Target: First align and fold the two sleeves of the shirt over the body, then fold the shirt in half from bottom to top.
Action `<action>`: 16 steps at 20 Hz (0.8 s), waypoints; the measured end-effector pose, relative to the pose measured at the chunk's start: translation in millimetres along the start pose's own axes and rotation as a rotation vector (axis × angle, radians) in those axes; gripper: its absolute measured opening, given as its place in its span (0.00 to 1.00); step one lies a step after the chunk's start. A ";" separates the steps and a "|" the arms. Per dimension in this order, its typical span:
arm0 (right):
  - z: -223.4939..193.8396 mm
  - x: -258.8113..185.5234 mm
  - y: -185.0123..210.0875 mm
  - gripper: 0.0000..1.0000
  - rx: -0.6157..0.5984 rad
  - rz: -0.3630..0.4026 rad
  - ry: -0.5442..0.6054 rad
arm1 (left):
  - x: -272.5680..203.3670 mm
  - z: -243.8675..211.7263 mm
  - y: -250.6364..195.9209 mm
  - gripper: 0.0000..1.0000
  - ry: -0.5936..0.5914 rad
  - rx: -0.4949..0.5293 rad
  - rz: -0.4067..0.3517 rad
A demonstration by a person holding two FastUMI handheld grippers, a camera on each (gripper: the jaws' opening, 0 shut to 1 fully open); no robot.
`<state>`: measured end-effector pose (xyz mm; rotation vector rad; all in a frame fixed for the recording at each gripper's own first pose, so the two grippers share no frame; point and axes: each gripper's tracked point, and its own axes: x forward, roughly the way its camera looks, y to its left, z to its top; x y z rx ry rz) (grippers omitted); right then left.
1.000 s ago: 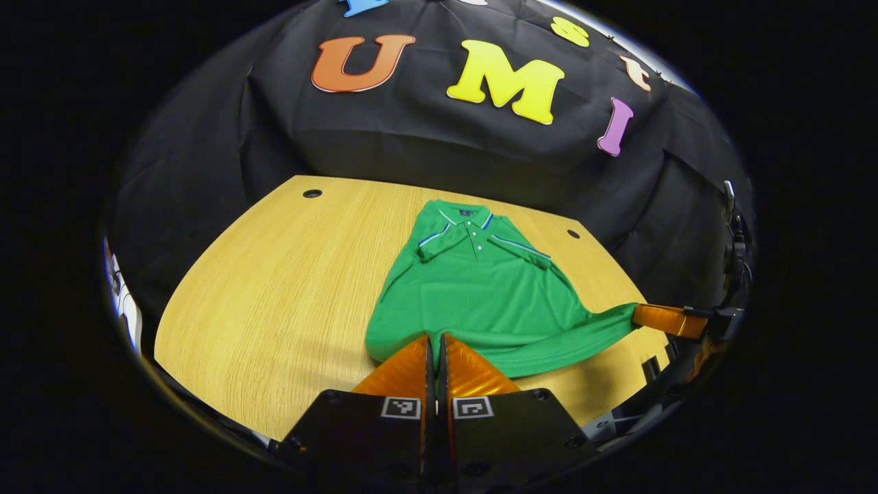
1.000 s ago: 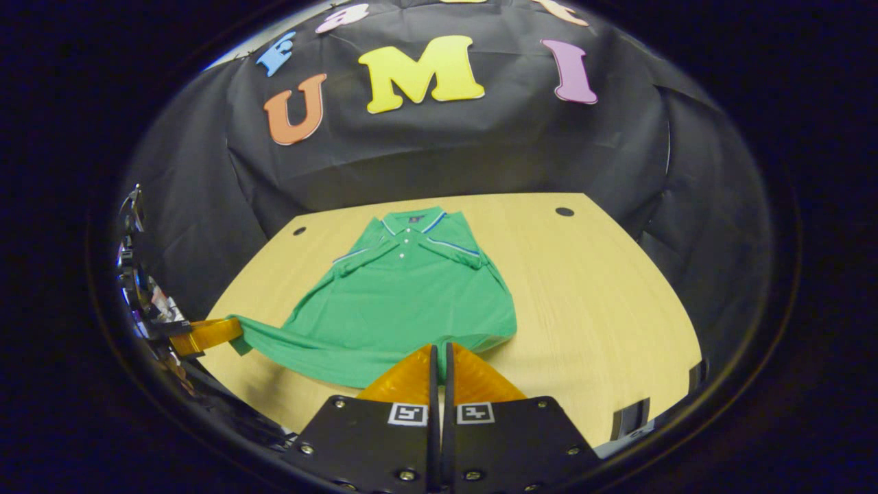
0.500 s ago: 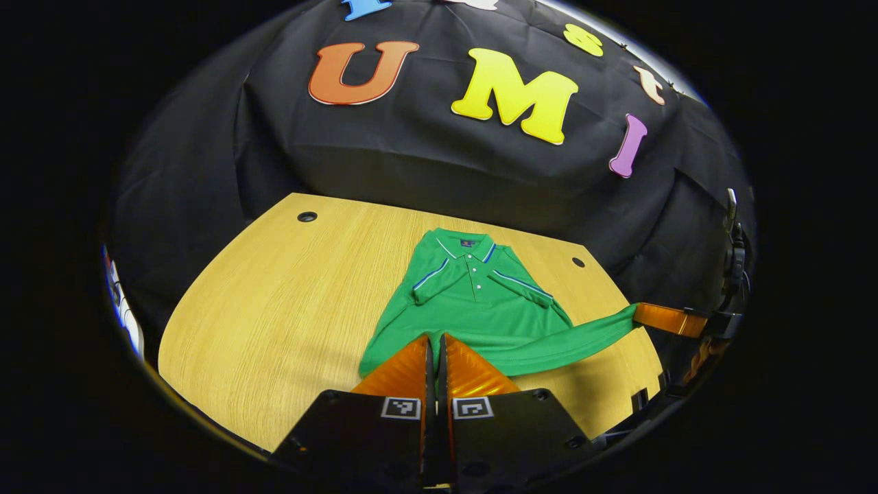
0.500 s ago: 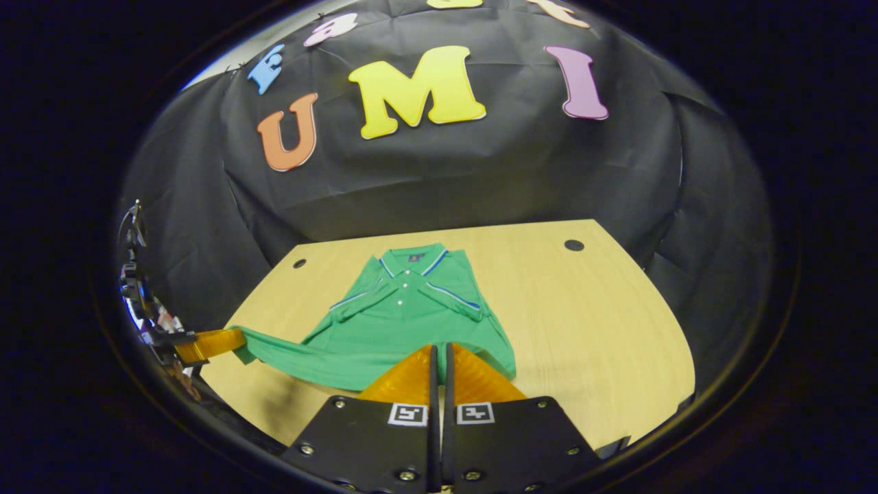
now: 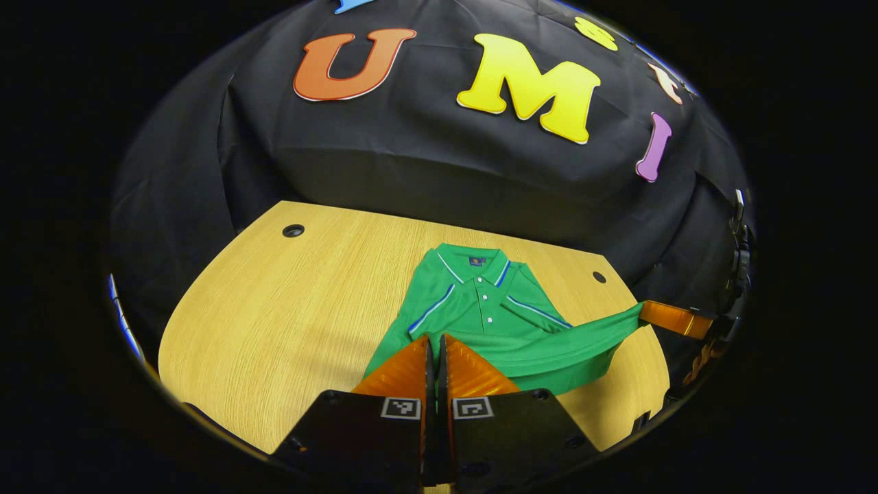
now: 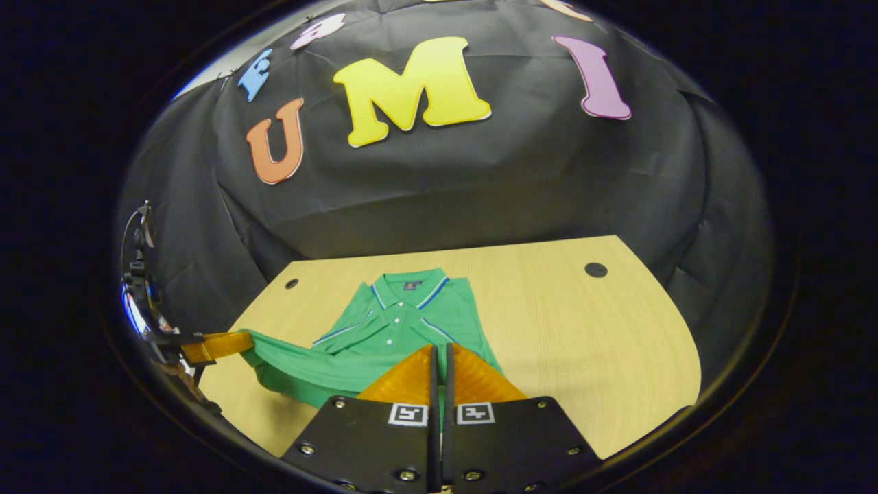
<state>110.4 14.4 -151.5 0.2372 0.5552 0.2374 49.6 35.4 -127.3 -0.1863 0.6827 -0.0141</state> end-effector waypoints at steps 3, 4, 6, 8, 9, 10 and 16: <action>12.0 29.6 -8.3 0.01 0.014 0.005 -0.001 | 26.8 21.7 -0.3 0.03 -0.023 0.015 0.007; 15.0 38.4 -11.4 0.01 0.013 0.004 0.001 | 36.8 26.6 -0.8 0.03 -0.025 0.021 0.005; 21.2 58.0 -16.4 0.01 0.011 0.001 0.006 | 57.8 30.3 -0.3 0.03 -0.024 0.036 0.006; 27.0 77.2 -21.4 0.01 0.001 -0.010 0.010 | 79.1 38.5 -1.6 0.03 -0.027 0.035 0.004; 29.0 86.9 -22.6 0.01 -0.009 -0.013 0.013 | 88.3 40.9 -3.5 0.03 -0.027 0.031 -0.003; 31.6 95.4 -23.3 0.01 -0.018 -0.014 0.015 | 97.3 42.9 -3.6 0.03 -0.020 0.037 -0.001; 56.9 150.5 -35.4 0.01 -0.031 -0.034 0.010 | 149.4 64.2 4.5 0.03 -0.015 0.000 0.007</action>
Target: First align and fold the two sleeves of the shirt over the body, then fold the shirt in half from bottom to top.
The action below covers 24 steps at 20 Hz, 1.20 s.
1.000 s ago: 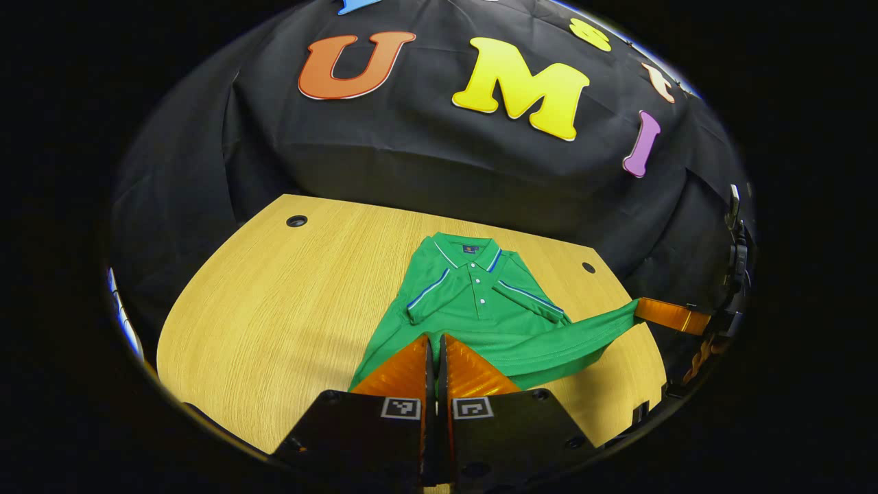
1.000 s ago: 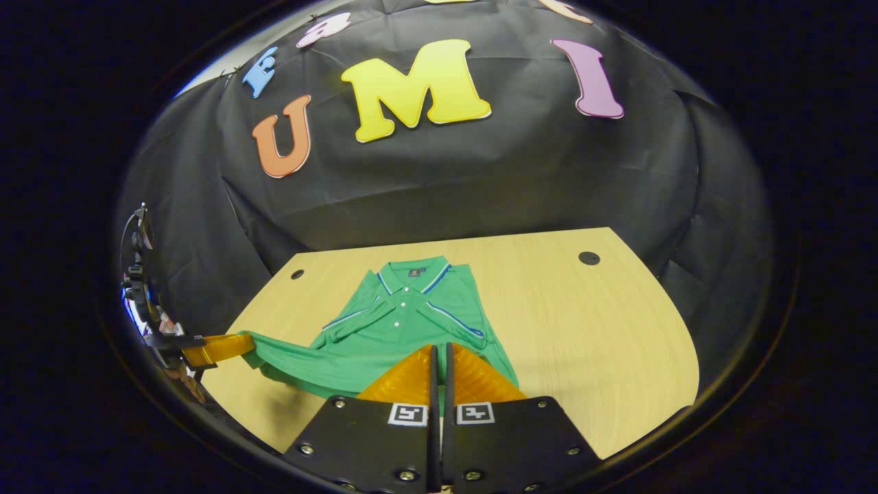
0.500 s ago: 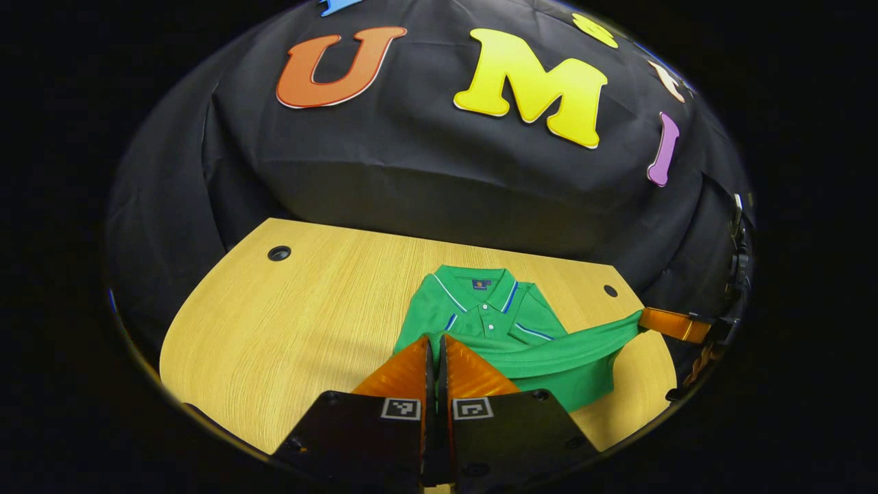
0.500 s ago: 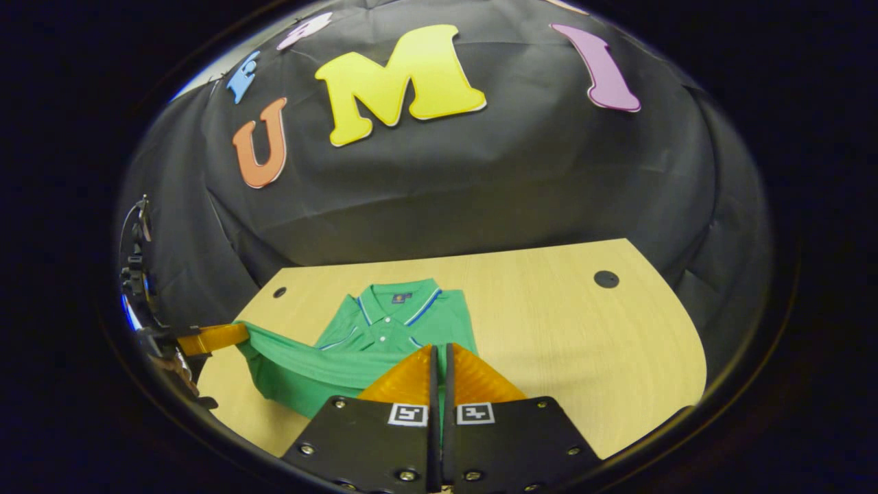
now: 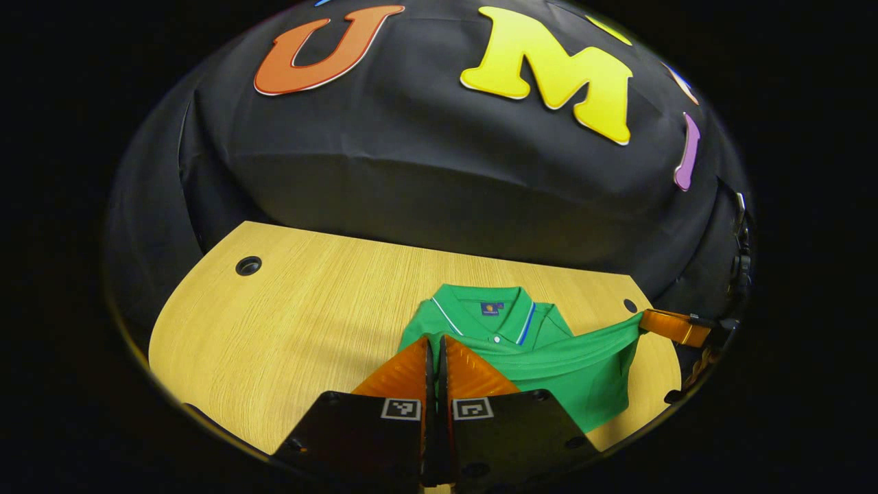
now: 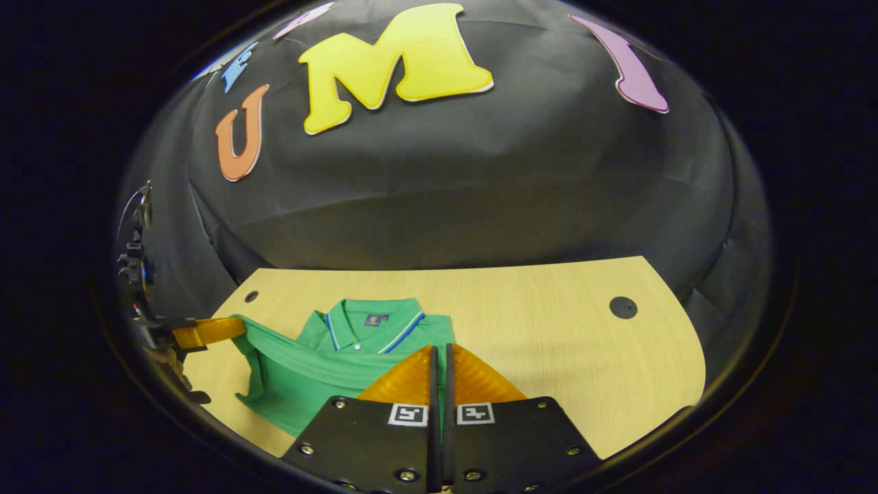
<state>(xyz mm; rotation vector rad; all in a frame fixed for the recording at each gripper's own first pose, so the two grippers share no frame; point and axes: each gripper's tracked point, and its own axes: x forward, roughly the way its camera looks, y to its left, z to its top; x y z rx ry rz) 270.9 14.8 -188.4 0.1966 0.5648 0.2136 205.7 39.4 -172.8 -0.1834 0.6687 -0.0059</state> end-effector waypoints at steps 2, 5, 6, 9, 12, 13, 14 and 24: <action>7.3 18.2 -4.6 0.01 0.003 -0.005 0.003 | 18.0 9.2 5.5 0.03 -0.002 -0.012 0.008; 19.6 46.7 -6.7 0.01 0.009 -0.004 0.008 | 41.2 15.6 9.9 0.03 -0.001 -0.022 0.014; 24.0 54.8 -7.2 0.01 0.008 -0.005 0.006 | 50.2 16.2 10.5 0.03 0.004 -0.017 0.018; 27.5 78.9 -9.2 0.01 -0.004 -0.011 0.012 | 71.4 15.3 16.1 0.03 0.014 -0.029 0.026; 29.3 99.8 -9.8 0.01 -0.004 -0.009 0.021 | 93.8 22.4 23.0 0.03 0.015 -0.076 0.041; 29.5 105.7 -10.5 0.01 -0.004 -0.008 0.021 | 99.7 23.9 26.3 0.03 0.010 -0.074 0.042; 28.8 110.6 -11.1 0.01 -0.003 -0.008 0.024 | 104.2 25.1 28.5 0.03 0.011 -0.061 0.044; 4.3 147.6 -21.1 0.11 0.030 -0.023 0.085 | 142.7 16.5 27.0 0.33 -0.005 -0.021 0.025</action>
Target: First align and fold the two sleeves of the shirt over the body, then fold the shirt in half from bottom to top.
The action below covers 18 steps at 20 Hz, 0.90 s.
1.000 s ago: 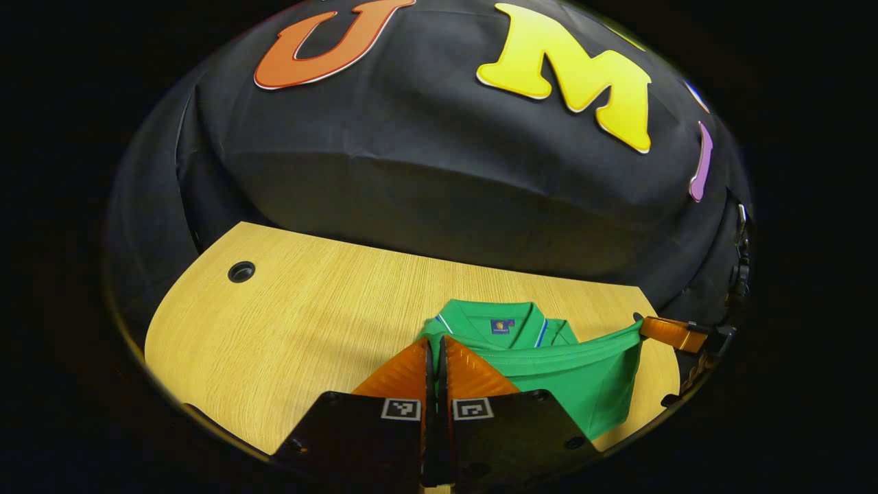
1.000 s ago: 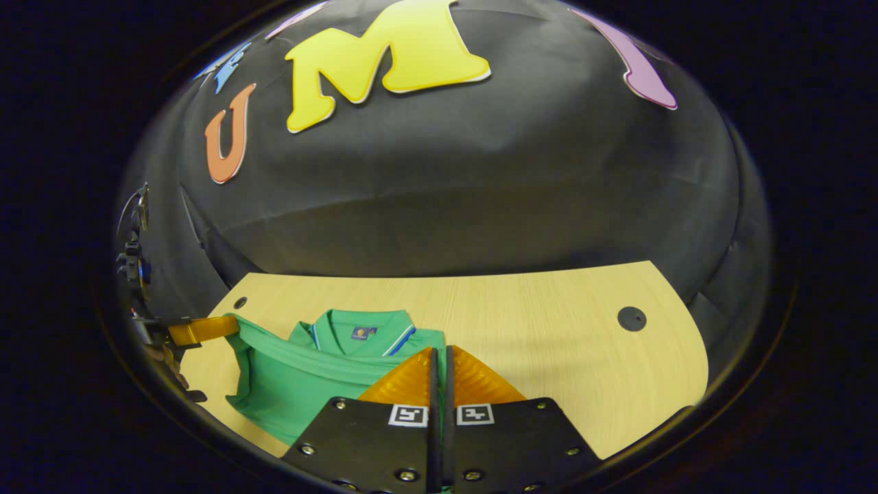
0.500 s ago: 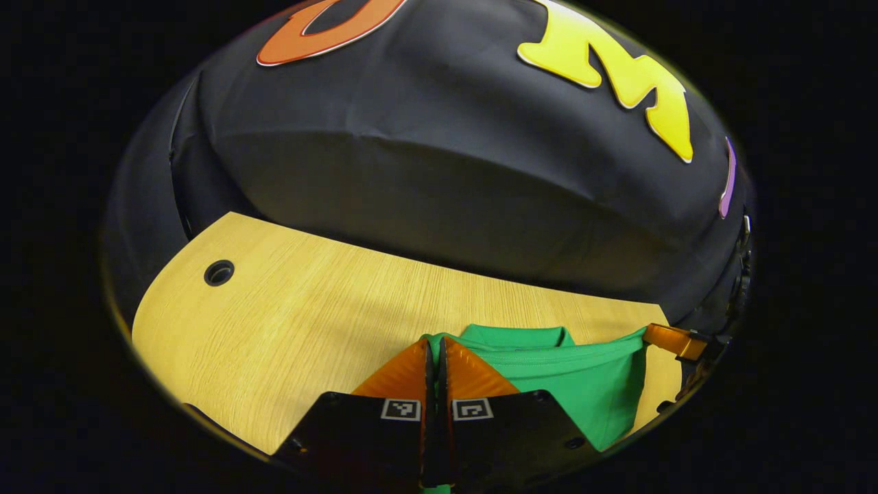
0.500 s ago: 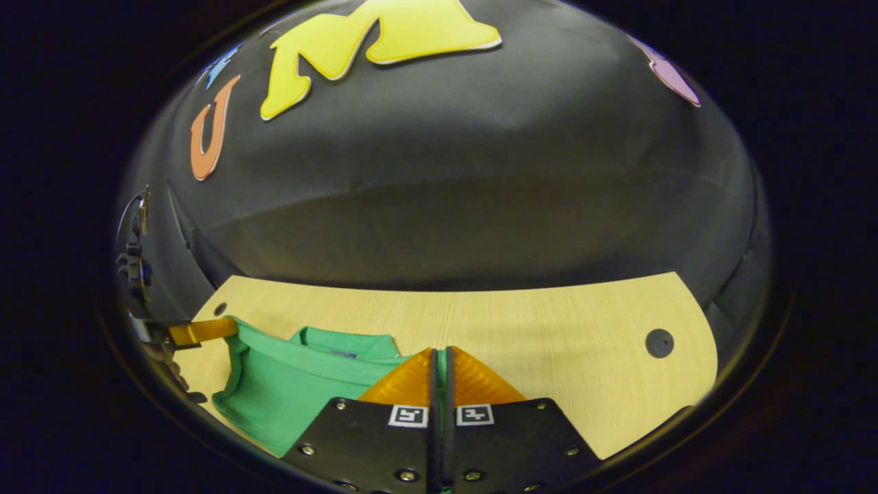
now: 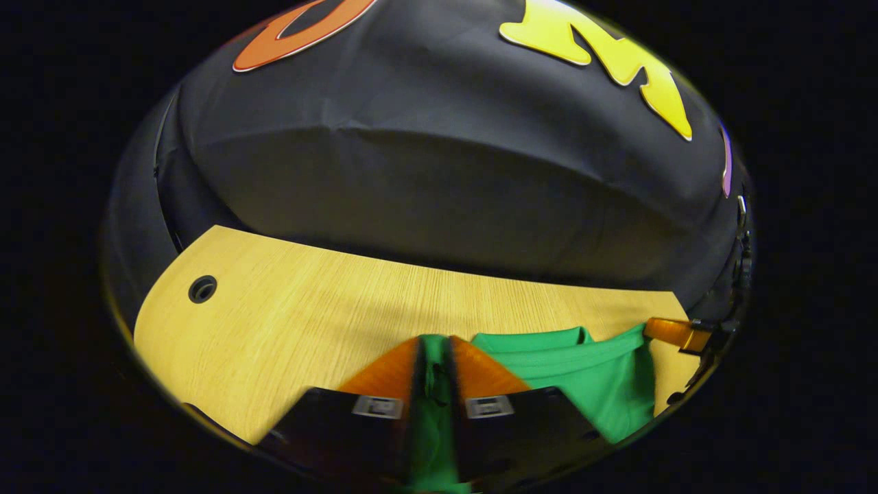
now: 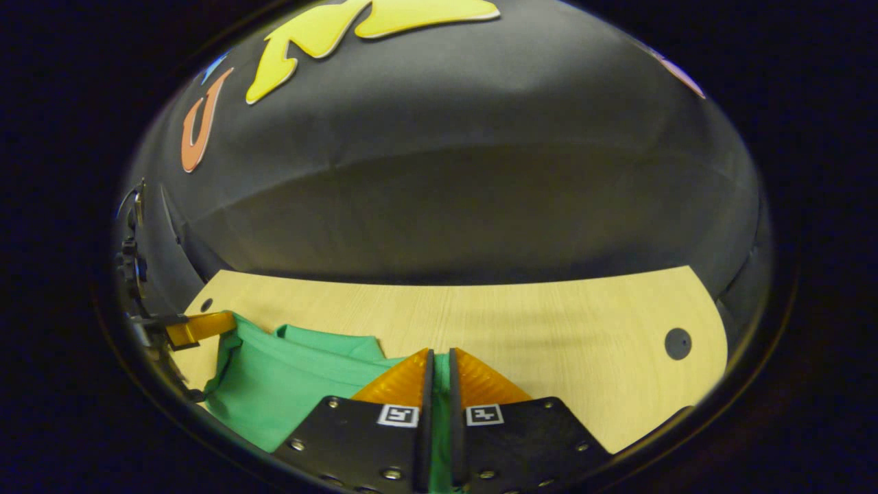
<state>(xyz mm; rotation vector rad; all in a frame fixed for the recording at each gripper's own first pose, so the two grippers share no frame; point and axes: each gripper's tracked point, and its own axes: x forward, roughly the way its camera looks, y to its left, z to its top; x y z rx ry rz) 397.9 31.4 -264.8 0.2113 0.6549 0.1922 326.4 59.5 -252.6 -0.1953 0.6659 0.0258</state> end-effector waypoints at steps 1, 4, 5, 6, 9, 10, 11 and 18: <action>-5.7 3.4 -2.9 0.53 0.005 -0.014 0.015 | -6.9 -0.8 0.3 0.62 0.007 -0.005 0.008; -13.5 7.0 -5.2 0.93 0.023 -0.012 0.032 | -5.3 -17.4 4.7 1.00 0.068 0.037 0.043; -12.6 6.7 -4.9 0.93 0.022 -0.016 0.026 | -4.8 -15.8 5.7 1.00 0.066 0.041 0.054; -10.1 4.9 -5.5 0.93 0.019 -0.019 0.017 | -5.6 -13.1 3.1 1.00 0.062 0.037 0.053; 0.0 -7.5 -2.3 0.93 -0.003 -0.020 -0.014 | -14.7 -2.2 1.1 1.00 0.040 0.042 0.051; 2.6 -12.3 0.8 0.93 -0.009 -0.017 -0.022 | -18.7 1.6 -0.1 1.00 0.032 0.052 0.054; 5.0 -17.8 3.0 0.93 -0.014 -0.017 -0.031 | -25.0 4.7 -2.7 1.00 0.028 0.059 0.054; -7.8 -81.8 26.4 0.93 -0.024 -0.008 -0.091 | -93.5 6.9 -12.9 1.00 -0.061 0.078 0.031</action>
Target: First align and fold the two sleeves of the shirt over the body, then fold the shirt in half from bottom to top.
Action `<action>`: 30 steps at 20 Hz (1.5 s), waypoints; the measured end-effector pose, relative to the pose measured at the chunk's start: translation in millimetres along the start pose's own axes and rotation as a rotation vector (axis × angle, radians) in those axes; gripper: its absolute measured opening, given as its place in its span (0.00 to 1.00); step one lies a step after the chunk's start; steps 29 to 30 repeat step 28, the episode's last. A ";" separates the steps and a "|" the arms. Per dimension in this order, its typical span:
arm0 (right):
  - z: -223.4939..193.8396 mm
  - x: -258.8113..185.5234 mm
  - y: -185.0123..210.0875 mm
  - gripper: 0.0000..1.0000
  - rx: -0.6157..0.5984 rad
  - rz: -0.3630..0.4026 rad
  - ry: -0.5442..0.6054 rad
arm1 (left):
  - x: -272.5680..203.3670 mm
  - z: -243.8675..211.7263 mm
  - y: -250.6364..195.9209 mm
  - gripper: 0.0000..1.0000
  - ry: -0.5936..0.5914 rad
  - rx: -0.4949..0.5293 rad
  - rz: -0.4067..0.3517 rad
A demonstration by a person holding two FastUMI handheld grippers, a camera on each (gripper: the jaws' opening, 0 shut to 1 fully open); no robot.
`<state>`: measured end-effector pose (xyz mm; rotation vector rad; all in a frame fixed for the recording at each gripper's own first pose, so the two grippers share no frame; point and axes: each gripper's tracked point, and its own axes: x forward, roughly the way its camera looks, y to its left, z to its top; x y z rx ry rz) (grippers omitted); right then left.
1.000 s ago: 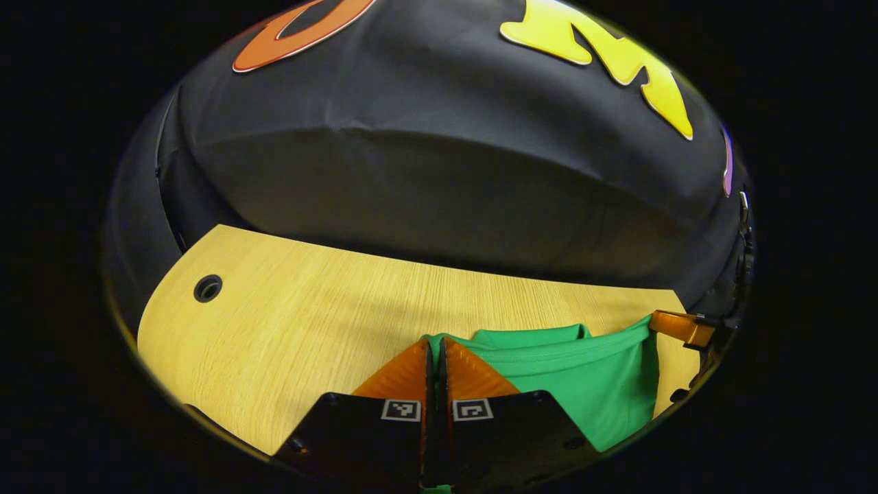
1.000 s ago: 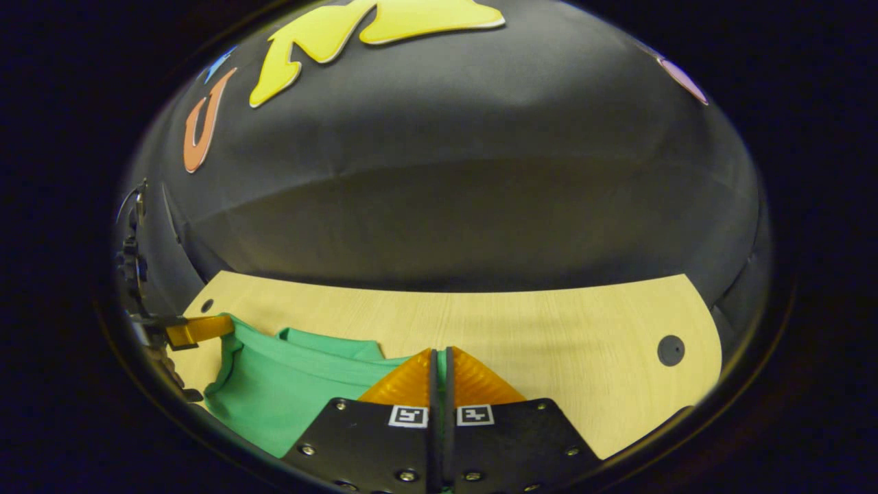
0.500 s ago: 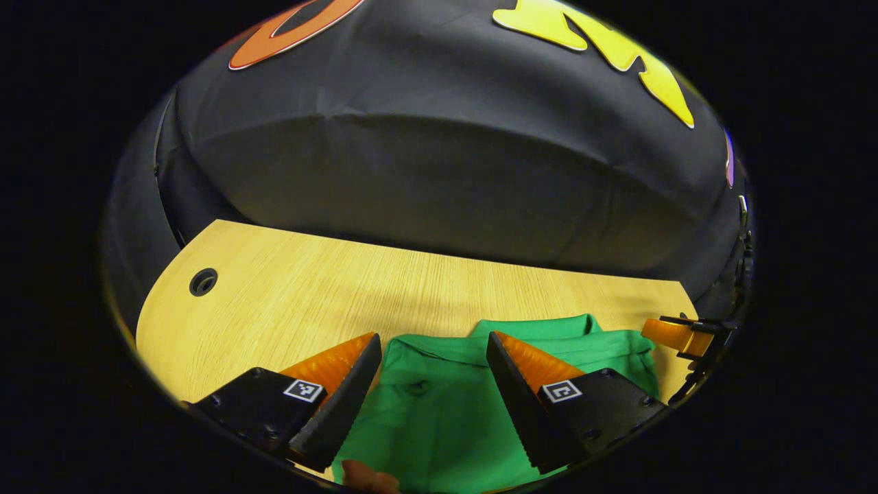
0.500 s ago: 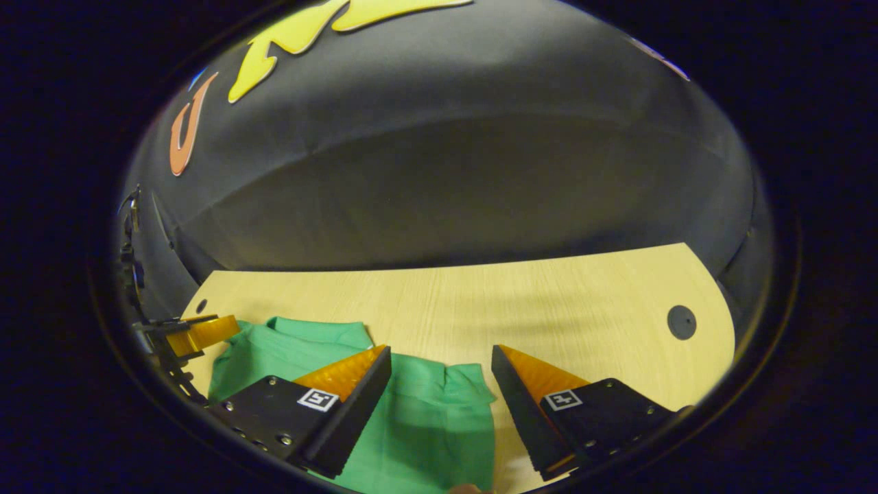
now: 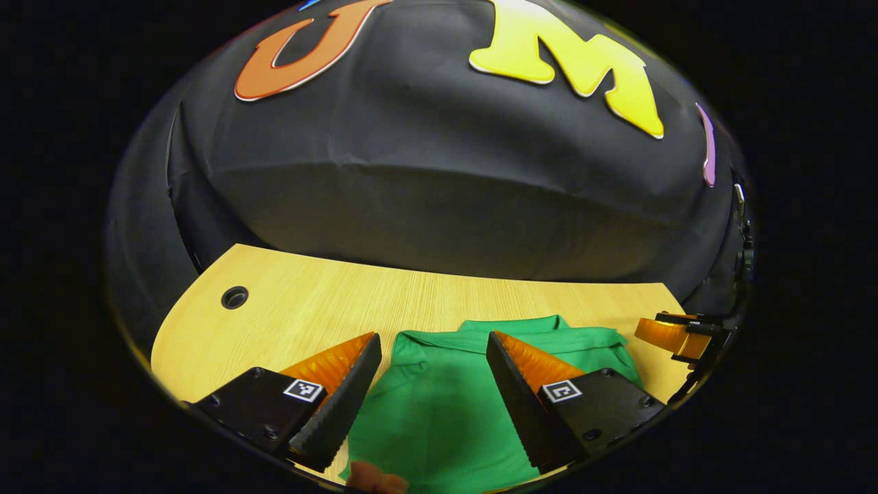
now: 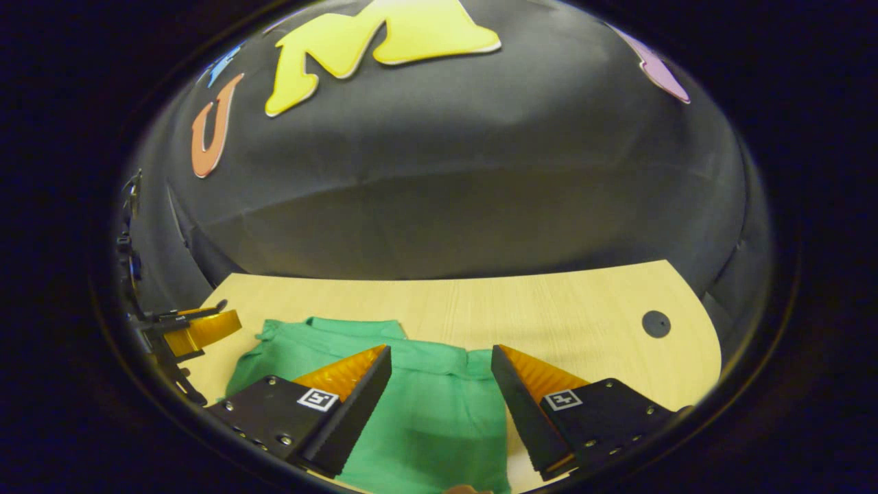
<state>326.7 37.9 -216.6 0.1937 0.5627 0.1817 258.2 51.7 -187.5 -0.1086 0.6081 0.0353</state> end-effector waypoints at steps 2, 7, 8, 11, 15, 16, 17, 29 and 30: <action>-11.1 -31.4 7.3 0.93 -0.005 0.004 -0.019 | -31.6 -3.8 -3.7 1.00 -0.034 0.008 0.002; -55.1 -110.5 23.8 0.93 0.017 0.012 -0.024 | -108.2 -31.1 -22.1 1.00 -0.066 0.001 -0.033; -64.1 -125.4 25.1 0.93 0.016 0.007 -0.026 | -123.4 -35.1 -26.0 1.00 -0.073 0.004 -0.039; -87.8 -172.6 31.1 0.93 -0.009 -0.010 -0.052 | -168.9 -51.5 -31.0 0.99 -0.088 0.013 -0.036; -93.3 -238.0 45.1 0.93 -0.041 -0.028 -0.130 | -228.5 -56.7 -33.8 0.99 -0.132 0.008 -0.033; -87.7 -254.9 50.0 0.93 -0.045 -0.030 -0.164 | -244.3 -50.2 -34.2 0.99 -0.164 0.014 -0.031; -81.1 -272.2 55.2 0.93 -0.045 -0.024 -0.202 | -265.4 -44.0 -34.1 0.99 -0.201 0.018 -0.027; -57.8 -416.8 104.9 0.92 -0.204 -0.027 -0.555 | -398.0 8.6 -58.0 0.98 -0.641 0.112 -0.097; -57.8 -416.8 104.9 0.92 -0.204 -0.027 -0.555 | -398.0 8.6 -58.0 0.98 -0.641 0.112 -0.097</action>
